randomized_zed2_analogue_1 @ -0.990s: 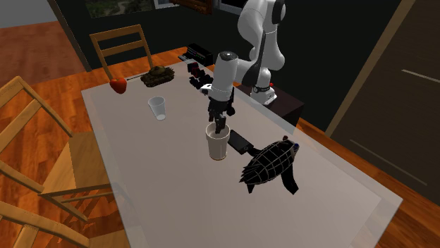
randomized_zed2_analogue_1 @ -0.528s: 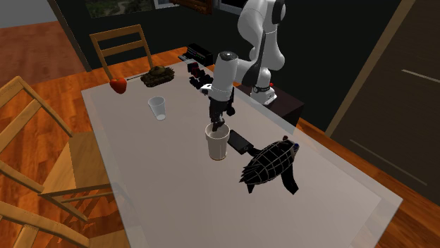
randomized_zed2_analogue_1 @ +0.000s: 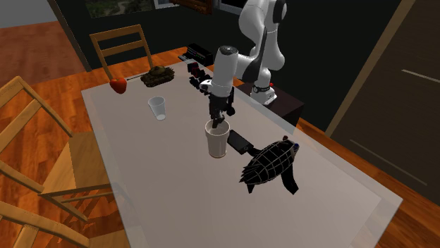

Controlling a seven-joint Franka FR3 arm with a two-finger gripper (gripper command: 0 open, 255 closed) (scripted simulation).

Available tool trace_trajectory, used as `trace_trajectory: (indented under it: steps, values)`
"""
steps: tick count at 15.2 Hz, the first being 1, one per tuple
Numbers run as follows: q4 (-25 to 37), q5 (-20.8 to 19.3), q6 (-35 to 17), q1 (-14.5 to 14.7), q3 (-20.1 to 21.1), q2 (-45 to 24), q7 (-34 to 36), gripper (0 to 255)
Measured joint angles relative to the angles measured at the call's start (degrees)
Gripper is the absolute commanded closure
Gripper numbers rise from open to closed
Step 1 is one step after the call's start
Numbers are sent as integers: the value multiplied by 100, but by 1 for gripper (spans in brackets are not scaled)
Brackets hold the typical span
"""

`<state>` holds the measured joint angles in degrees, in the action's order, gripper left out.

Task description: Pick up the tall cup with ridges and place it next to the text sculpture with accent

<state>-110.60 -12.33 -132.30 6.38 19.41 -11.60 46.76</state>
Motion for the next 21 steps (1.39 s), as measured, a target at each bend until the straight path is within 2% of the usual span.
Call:
trace_trajectory:
  steps: [21]
  values:
    - [1111, 340, 1489, -30, 74, 426, -333, 255]
